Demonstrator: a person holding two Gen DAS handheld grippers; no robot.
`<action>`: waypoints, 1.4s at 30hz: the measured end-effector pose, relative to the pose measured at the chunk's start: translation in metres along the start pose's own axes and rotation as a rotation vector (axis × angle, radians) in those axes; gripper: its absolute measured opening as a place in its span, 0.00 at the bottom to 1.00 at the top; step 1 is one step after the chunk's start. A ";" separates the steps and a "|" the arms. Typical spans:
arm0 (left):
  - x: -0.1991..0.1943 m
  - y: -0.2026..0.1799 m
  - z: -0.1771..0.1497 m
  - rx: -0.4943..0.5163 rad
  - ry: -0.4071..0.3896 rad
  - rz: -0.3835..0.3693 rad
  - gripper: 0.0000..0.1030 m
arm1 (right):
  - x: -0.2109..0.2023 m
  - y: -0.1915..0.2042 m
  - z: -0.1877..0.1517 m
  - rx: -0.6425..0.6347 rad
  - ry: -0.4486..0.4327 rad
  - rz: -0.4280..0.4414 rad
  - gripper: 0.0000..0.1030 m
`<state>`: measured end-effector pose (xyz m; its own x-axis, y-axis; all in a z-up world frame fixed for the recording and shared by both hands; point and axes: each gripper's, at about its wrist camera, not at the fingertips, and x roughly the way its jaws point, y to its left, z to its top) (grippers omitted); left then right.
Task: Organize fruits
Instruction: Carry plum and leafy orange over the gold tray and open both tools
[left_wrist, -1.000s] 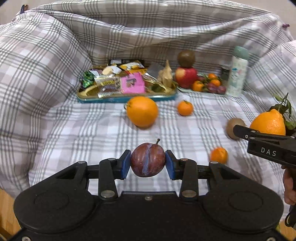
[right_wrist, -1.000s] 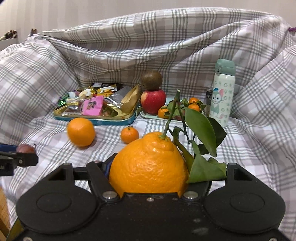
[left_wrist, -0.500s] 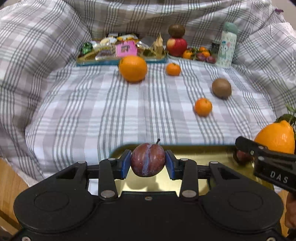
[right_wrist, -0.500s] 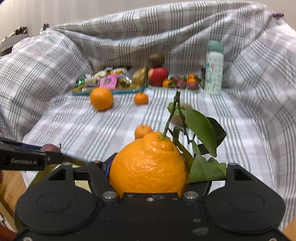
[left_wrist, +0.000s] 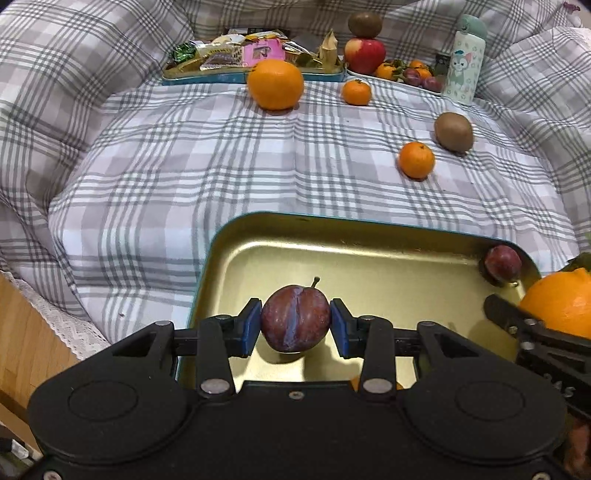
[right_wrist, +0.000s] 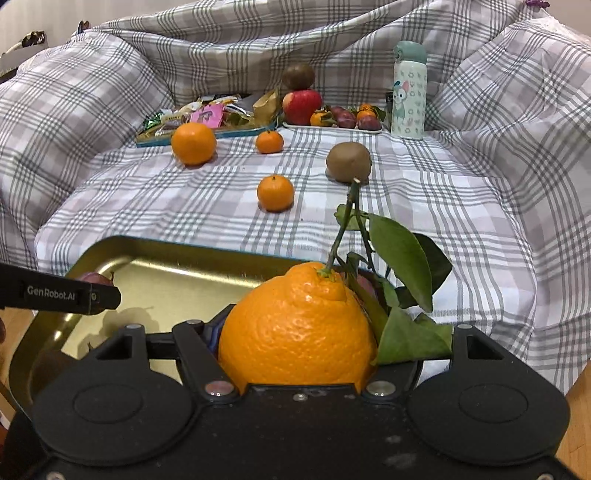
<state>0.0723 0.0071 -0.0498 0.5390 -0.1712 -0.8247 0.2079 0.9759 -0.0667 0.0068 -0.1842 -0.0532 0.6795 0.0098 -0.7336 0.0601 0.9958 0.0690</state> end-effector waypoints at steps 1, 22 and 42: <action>-0.001 -0.001 -0.001 -0.003 -0.003 -0.007 0.47 | 0.001 0.000 -0.002 -0.001 0.004 0.001 0.70; -0.025 -0.006 -0.014 -0.033 -0.041 -0.019 0.47 | 0.003 0.004 -0.012 -0.055 0.002 -0.048 0.70; -0.045 -0.022 -0.030 0.018 -0.076 0.021 0.47 | -0.026 0.000 -0.018 -0.041 -0.021 -0.027 0.69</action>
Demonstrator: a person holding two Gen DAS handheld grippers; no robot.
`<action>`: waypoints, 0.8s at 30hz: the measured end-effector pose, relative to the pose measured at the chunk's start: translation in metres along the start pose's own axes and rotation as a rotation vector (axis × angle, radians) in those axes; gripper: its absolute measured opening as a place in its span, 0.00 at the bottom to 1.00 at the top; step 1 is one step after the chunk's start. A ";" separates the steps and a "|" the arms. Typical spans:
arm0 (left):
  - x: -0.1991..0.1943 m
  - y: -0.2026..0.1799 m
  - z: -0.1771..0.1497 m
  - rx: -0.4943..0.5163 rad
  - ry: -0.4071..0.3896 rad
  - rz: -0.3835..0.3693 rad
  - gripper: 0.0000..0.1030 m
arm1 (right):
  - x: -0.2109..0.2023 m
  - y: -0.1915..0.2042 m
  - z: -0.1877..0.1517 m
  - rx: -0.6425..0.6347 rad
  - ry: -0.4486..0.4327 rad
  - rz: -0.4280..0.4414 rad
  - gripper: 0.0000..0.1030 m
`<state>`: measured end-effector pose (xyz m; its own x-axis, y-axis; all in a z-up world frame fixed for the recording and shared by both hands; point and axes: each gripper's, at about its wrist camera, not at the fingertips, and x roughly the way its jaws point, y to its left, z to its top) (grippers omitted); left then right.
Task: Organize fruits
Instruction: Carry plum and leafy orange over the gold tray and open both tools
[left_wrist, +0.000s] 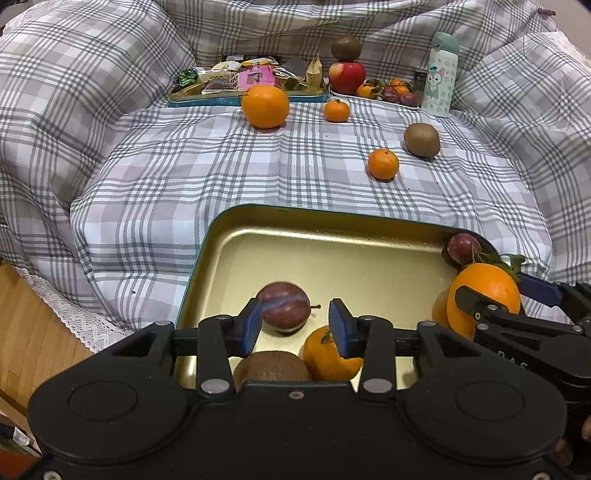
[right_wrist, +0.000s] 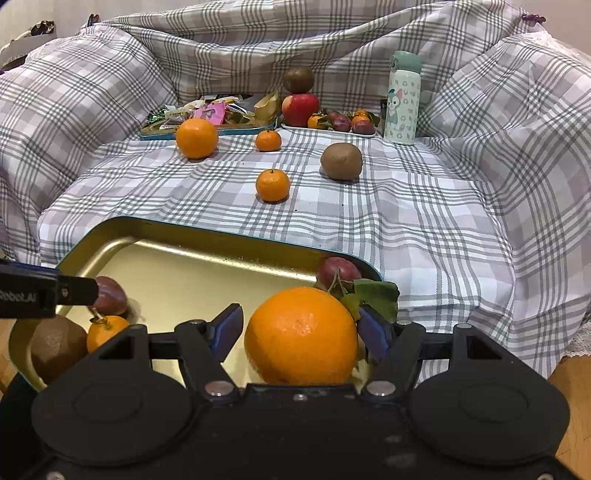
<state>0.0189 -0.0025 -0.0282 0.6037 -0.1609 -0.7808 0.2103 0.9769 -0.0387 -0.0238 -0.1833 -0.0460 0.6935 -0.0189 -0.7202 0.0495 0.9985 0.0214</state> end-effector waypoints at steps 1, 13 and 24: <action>0.000 0.000 -0.001 0.000 0.001 -0.001 0.47 | -0.002 0.000 0.000 0.000 -0.001 0.003 0.69; -0.006 -0.005 -0.007 0.020 0.027 0.013 0.47 | -0.027 0.002 0.003 0.022 0.010 0.061 0.68; -0.010 -0.005 -0.009 0.019 0.051 0.038 0.47 | -0.041 0.009 0.008 0.029 0.042 0.074 0.68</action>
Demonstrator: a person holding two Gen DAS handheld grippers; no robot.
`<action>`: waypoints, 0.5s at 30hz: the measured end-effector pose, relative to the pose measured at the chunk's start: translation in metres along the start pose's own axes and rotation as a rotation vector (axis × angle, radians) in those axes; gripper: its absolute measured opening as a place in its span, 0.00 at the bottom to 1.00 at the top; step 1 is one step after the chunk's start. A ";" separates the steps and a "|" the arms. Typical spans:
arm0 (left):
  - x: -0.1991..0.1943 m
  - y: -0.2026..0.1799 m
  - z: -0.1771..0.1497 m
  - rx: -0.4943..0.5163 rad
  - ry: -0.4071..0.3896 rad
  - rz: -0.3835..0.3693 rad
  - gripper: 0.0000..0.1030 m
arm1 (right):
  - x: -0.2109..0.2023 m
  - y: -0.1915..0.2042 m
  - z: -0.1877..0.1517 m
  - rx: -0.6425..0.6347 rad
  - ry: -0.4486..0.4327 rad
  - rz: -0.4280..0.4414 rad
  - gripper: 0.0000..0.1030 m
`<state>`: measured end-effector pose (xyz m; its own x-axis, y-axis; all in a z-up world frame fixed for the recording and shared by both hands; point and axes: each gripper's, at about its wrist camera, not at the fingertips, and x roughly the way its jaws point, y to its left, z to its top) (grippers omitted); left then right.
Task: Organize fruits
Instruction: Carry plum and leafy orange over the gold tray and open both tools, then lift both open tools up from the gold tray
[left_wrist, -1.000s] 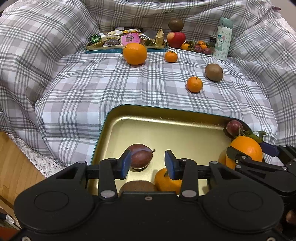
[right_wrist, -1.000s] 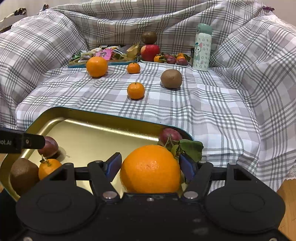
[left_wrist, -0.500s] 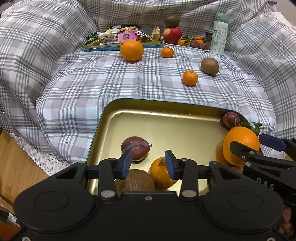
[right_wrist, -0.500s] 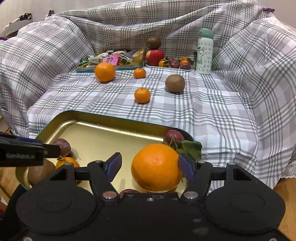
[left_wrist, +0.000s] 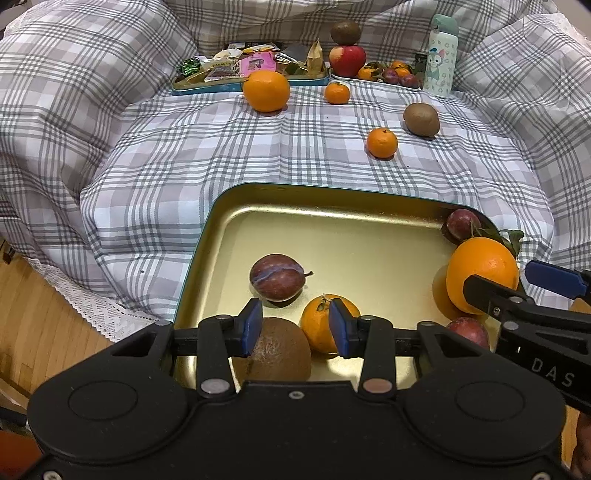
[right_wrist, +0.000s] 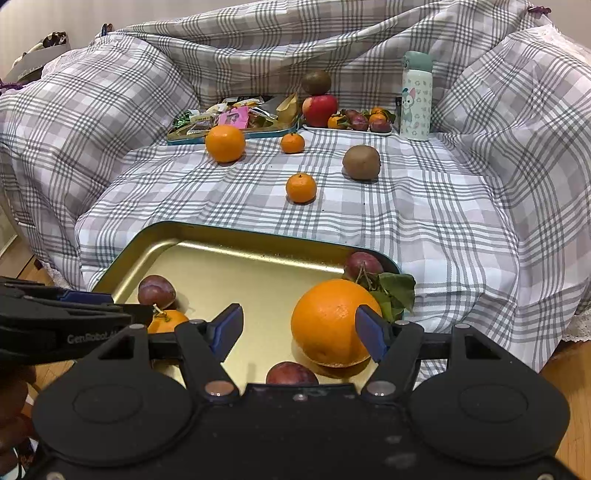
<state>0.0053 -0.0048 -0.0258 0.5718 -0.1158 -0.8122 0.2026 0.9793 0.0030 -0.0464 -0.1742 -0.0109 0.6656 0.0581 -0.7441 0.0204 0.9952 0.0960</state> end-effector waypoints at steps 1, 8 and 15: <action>0.000 0.000 0.000 -0.001 0.000 0.000 0.47 | -0.001 0.000 0.000 0.002 0.003 0.000 0.68; 0.000 0.001 -0.002 -0.009 0.009 0.011 0.47 | -0.003 -0.001 0.003 0.040 0.028 -0.001 0.68; -0.001 0.001 -0.002 -0.016 0.011 0.023 0.47 | -0.004 -0.005 0.004 0.088 0.060 0.000 0.68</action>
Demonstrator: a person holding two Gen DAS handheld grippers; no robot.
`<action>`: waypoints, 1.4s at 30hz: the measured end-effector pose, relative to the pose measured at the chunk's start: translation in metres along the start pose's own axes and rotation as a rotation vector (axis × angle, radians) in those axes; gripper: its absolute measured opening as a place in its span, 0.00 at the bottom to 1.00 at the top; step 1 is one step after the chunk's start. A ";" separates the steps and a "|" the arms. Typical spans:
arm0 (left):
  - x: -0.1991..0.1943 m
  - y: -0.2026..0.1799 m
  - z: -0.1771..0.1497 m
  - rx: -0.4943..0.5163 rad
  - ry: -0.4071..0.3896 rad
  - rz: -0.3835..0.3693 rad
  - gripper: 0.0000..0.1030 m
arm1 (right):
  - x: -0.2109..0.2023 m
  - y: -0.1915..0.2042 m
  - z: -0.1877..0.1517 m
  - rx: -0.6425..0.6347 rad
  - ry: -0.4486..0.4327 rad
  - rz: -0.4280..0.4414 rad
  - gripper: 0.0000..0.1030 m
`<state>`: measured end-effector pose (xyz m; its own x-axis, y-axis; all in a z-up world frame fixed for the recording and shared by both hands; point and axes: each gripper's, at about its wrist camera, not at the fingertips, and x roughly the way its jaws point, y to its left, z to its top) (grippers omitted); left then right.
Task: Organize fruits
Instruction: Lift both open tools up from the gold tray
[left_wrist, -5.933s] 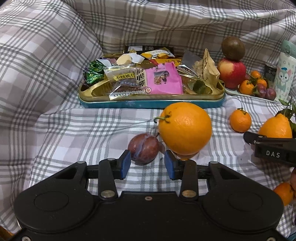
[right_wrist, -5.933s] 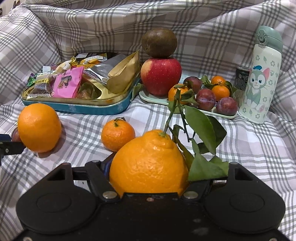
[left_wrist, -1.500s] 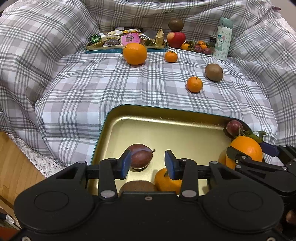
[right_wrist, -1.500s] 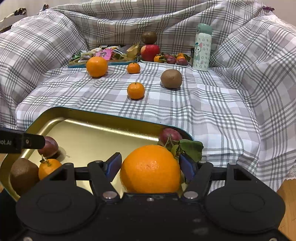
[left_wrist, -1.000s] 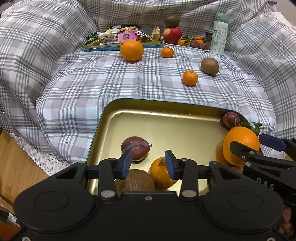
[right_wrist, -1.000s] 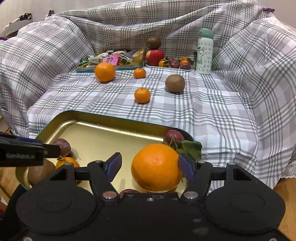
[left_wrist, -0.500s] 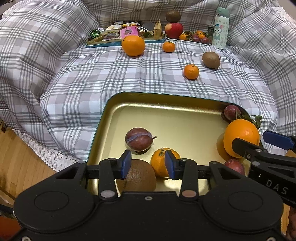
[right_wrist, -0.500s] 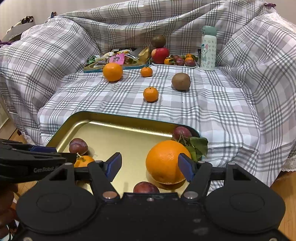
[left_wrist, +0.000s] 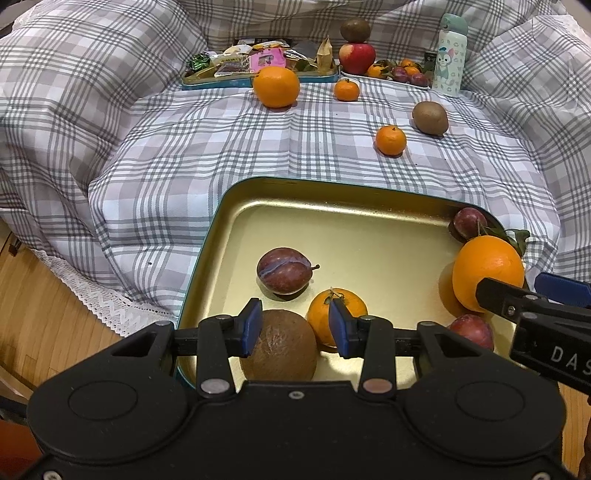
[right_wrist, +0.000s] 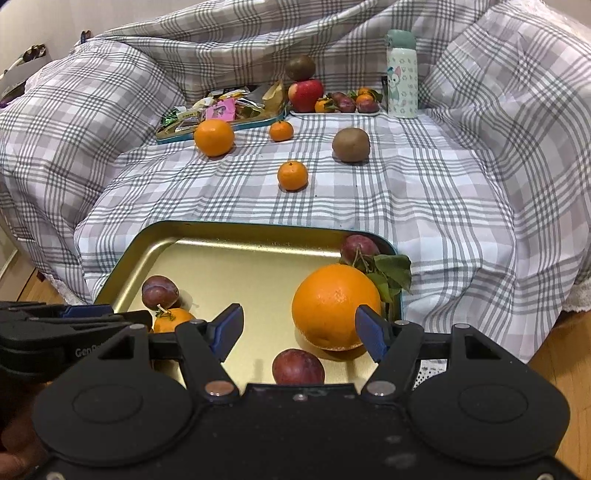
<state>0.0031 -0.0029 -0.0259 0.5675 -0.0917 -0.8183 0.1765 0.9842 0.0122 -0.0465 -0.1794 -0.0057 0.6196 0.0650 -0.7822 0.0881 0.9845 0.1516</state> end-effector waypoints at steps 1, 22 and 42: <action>0.000 0.000 0.000 -0.001 0.000 0.001 0.47 | 0.000 0.000 0.000 0.004 0.006 -0.004 0.68; -0.005 0.000 -0.005 -0.006 0.008 0.024 0.47 | 0.003 0.003 -0.006 0.051 0.045 -0.025 0.67; -0.008 0.000 0.004 0.024 -0.018 0.033 0.47 | 0.003 0.002 0.000 0.056 0.044 -0.020 0.67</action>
<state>0.0016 -0.0032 -0.0174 0.5876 -0.0624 -0.8067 0.1771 0.9828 0.0530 -0.0444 -0.1774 -0.0077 0.5826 0.0534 -0.8110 0.1446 0.9751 0.1680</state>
